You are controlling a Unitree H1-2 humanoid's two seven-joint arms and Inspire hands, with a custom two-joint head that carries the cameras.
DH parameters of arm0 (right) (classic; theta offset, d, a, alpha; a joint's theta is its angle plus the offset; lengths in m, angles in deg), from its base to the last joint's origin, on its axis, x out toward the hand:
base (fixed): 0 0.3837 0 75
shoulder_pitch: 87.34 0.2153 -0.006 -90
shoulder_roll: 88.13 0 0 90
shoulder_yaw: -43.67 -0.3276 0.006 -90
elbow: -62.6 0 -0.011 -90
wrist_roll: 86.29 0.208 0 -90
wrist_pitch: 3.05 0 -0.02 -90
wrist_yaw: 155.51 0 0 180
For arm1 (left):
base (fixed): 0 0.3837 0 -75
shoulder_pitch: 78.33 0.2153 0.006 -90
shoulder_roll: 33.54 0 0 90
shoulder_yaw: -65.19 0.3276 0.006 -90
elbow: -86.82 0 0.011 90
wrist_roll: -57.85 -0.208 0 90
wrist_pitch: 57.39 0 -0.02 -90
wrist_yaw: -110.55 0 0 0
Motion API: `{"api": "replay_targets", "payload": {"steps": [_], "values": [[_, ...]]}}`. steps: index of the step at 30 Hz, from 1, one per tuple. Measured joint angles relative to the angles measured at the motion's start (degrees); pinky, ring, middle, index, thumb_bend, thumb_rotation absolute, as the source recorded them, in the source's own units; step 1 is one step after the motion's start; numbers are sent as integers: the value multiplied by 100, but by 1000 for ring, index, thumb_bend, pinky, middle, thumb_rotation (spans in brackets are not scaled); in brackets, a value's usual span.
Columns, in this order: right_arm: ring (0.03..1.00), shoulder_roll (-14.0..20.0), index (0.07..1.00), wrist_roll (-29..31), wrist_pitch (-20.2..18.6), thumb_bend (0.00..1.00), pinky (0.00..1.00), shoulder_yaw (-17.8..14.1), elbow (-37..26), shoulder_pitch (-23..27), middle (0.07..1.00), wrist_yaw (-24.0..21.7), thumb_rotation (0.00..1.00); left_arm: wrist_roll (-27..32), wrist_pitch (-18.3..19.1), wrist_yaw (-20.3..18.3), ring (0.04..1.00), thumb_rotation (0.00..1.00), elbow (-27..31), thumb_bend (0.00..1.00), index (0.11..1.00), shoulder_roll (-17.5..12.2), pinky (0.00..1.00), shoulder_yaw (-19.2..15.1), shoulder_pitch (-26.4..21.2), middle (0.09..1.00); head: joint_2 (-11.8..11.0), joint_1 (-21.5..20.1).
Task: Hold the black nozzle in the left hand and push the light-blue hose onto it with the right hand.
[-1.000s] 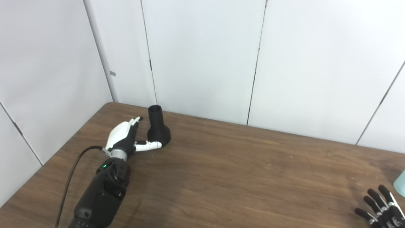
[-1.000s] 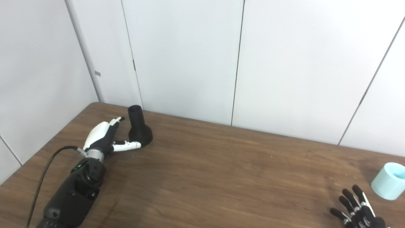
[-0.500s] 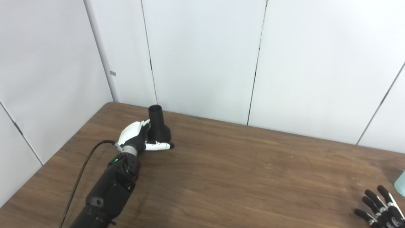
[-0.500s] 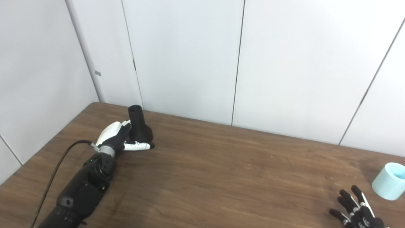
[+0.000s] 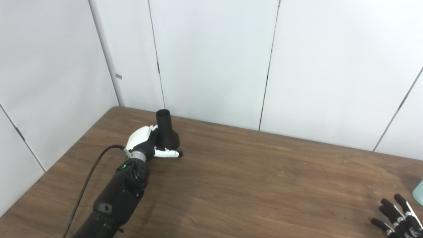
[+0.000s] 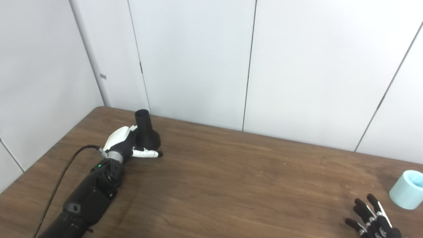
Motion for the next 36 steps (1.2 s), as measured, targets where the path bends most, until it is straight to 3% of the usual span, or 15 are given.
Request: {"api": "replay_targets", "payload": {"steps": [8, 13, 15, 16, 17, 19, 25, 36], "values": [[939, -11, 974, -9, -10, 670, 808, 18, -62, -40, 907, 47, 1000, 9, -2, 45, 1000, 350, -35, 1000, 811, 0, 1000, 35, -43, 886, 35, -9], [940, -12, 972, -10, -10, 669, 813, 26, -69, -41, 903, 61, 1000, 5, 2, 92, 935, 236, -39, 934, 693, 0, 1000, 55, -103, 785, 53, -9], [938, -12, 970, -10, -10, 669, 814, 32, -70, -41, 899, 66, 1000, 5, 0, 121, 875, 100, -45, 880, 605, 0, 1000, 53, -136, 666, 62, -9], [938, -12, 969, -10, -10, 669, 814, 35, -72, -41, 899, 67, 1000, 7, -16, 167, 851, 78, -45, 706, 549, 1, 1000, 44, -141, 622, 70, -9], [937, -13, 968, -10, -10, 668, 815, 38, -75, -41, 899, 68, 1000, 23, -62, 215, 825, 62, -45, 598, 513, 1, 1000, 25, -144, 581, 70, -9], [938, -12, 968, -10, -9, 668, 816, 39, -77, -41, 898, 70, 1000, 43, -279, 370, 794, 16, -61, 542, 476, 21, 1000, 5, -141, 536, 79, -26], [936, -12, 967, -10, -9, 667, 816, 42, -84, -42, 890, 77, 1000, 45, -640, 859, 737, 0, -305, 524, 475, 123, 1000, -78, -135, 503, 97, -44], [927, -25, 969, -16, -18, 663, 818, 47, -118, -61, 876, 110, 1000, 44, -689, 970, 734, 0, -333, 525, 485, 131, 1000, -56, -133, 489, 167, -114]]}}
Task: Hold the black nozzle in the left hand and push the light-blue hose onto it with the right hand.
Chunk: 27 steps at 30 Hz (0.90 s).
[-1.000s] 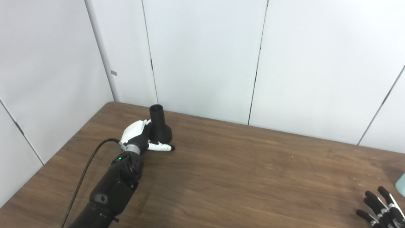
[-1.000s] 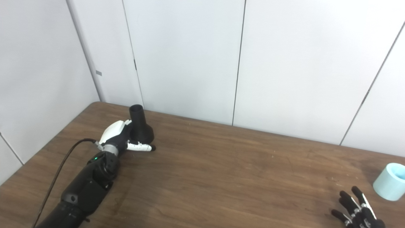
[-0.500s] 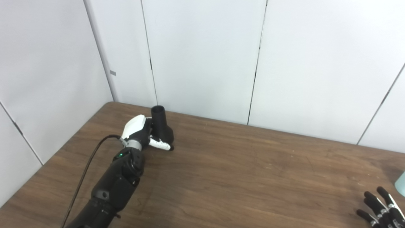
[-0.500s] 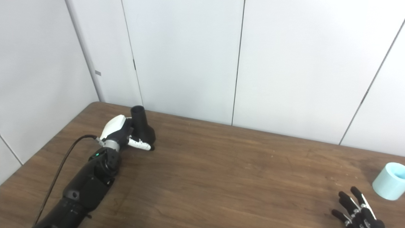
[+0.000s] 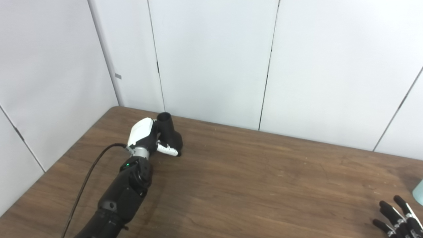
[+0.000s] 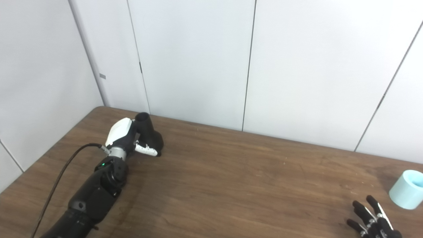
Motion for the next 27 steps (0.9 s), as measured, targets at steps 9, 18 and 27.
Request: {"api": "replay_targets", "payload": {"steps": [9, 18, 27], "values": [[918, -39, 962, -98, -11, 637, 814, 44, -56, -24, 867, 106, 1000, -21, 77, -161, 736, 0, 379, 522, 473, -1, 1000, 104, 141, 512, 70, -211], [917, -125, 951, -236, -173, 617, 820, 83, -159, -28, 860, 256, 1000, -45, -90, -478, 667, 0, 1095, 524, 484, 191, 1000, 490, 415, 490, 185, -501], [931, -221, 957, -351, -431, 625, 864, 203, -367, -16, 867, 378, 1000, -283, 180, -1332, 666, 0, 1998, 523, 479, 303, 1000, 992, 578, 498, 316, -799]]}}
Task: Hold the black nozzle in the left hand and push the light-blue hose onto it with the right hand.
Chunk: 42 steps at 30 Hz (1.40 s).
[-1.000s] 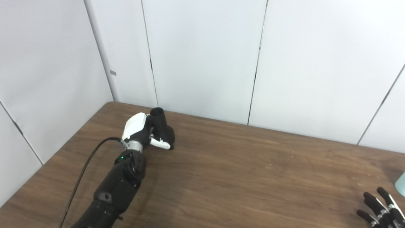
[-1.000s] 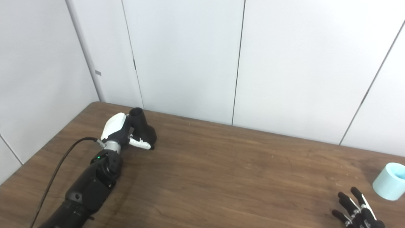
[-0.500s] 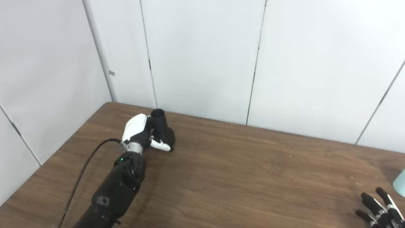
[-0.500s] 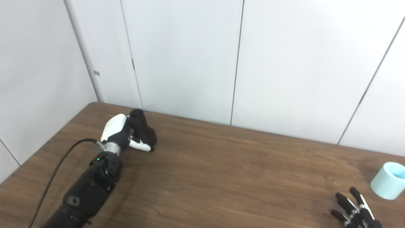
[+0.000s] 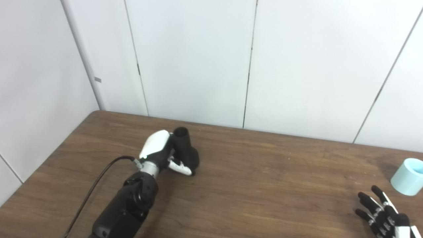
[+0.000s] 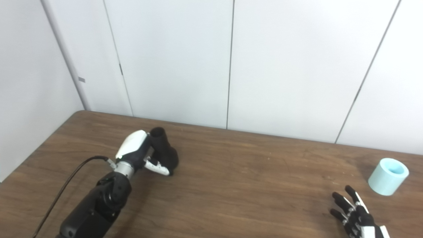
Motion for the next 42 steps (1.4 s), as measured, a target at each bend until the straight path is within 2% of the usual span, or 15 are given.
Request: {"api": "replay_targets", "payload": {"steps": [4, 9, 14, 16, 23, 29, 34, 40, 42], "values": [[932, -20, 957, -31, -126, 619, 868, 38, -109, 4, 868, 11, 1000, -187, 45, -270, 671, 0, 285, 524, 479, 9, 1000, 211, 49, 497, 53, -141], [926, -19, 965, -106, -503, 622, 859, 59, -384, -8, 872, 53, 1000, -325, 44, -373, 675, 0, 627, 523, 476, 117, 1000, 394, 229, 500, 158, -343], [927, -37, 973, -138, -840, 595, 873, 89, -640, -3, 867, 70, 1000, -413, -2, -401, 712, 0, 714, 522, 469, 267, 1000, 502, 294, 509, 246, -466], [925, -56, 974, -181, -983, 587, 877, 96, -771, -3, 864, 101, 1000, -431, -100, -409, 719, 0, 752, 521, 466, 295, 1000, 575, 320, 511, 334, -606], [924, -110, 976, -265, -1397, 574, 887, 113, -1261, 9, 863, 179, 1000, -361, -545, -408, 729, 0, 795, 521, 463, 390, 1000, 729, 468, 514, 422, -765], [933, -99, 970, -304, -1625, 577, 885, 98, -1414, 46, 862, 179, 1000, -368, -664, -409, 733, 0, 882, 520, 461, 492, 1000, 954, 533, 517, 492, -1046], [931, 27, 968, -419, -1858, 561, 878, 107, -1652, 103, 860, 172, 1000, -399, -851, -412, 737, 0, 946, 520, 460, 531, 1000, 1199, 557, 518, 528, -1231], [918, 259, 944, -673, -2126, 504, 840, 117, -1882, 285, 889, 166, 1000, -386, -1021, -458, 737, 0, 942, 521, 470, 579, 1000, 1322, 552, 506, 536, -1529], [914, 354, 921, -764, -2214, 472, 827, 99, -1930, 376, 890, 169, 912, -379, -1054, -467, 737, 0, 940, 522, 474, 591, 1000, 1336, 559, 501, 528, -1600]]}}
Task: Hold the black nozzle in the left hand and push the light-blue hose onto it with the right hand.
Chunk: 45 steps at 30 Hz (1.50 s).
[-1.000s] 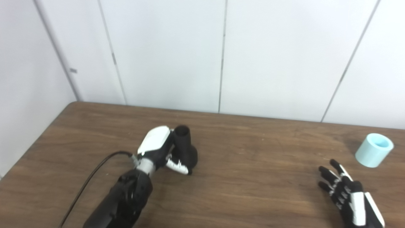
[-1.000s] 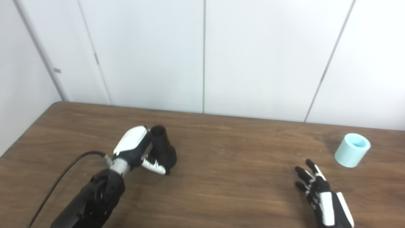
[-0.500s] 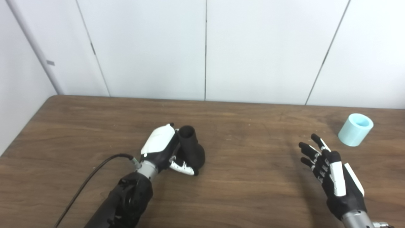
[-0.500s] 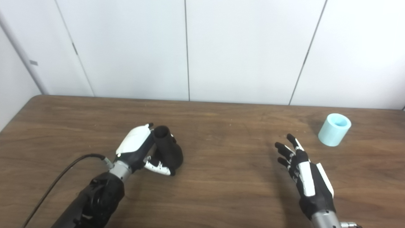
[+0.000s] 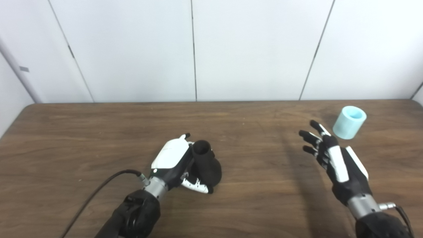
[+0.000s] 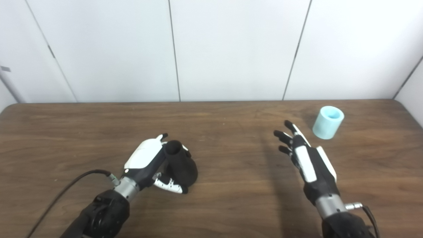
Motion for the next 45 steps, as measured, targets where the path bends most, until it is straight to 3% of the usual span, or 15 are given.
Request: {"api": "replay_targets", "payload": {"steps": [2, 5, 9, 12, 22, 26, 32, 38, 45], "values": [[910, 75, 906, -28, -50, 471, 819, -5, -16, 74, 886, -1, 817, 1, -24, -3, 737, 0, -2, 522, 475, 5, 1000, 15, 2, 500, 0, -70], [892, 206, 875, -205, -77, 488, 790, -18, -31, 195, 877, -5, 595, 19, -94, -3, 739, 0, -28, 522, 477, 25, 1000, 20, 11, 498, -52, -193], [866, 586, 834, -856, -84, 558, 751, -13, -37, 485, 850, -21, 320, 96, -232, -2, 733, 0, -132, 522, 476, 41, 1000, 12, 3, 498, -167, -447], [865, 948, 822, -1345, -87, 616, 761, 16, 9, 769, 840, -81, 237, 129, -338, 7, 724, 0, -179, 522, 478, 53, 1000, 5, 8, 496, -254, -667], [826, 1737, 792, -3365, -98, 703, 733, 550, 964, 1676, 806, -472, 160, 263, -763, 50, 719, 0, -367, 522, 480, 4, 1000, -43, 28, 495, -413, -1371], [872, 2179, 790, -4061, -56, 717, 855, 998, 1462, 2014, 816, -724, 158, 321, -858, 26, 710, 0, -396, 522, 483, -37, 1000, -29, 24, 491, -404, -1450], [886, 2492, 796, -4320, -59, 745, 888, 1051, 1987, 2377, 823, -1118, 149, 330, -695, -348, 702, 0, -315, 520, 467, -109, 1000, 44, -126, 510, -334, -1450], [896, 2499, 802, -4400, -60, 763, 884, 1053, 2161, 2396, 828, -1374, 159, 310, -315, -709, 757, 0, -194, 513, 444, -112, 1000, 159, -290, 544, -308, -1415], [919, 2510, 832, -4409, -55, 851, 903, 1050, 2291, 2407, 871, -1464, 173, 165, 42, -1035, 780, 0, -53, 511, 439, -136, 1000, 320, -476, 551, -334, -1511]]}}
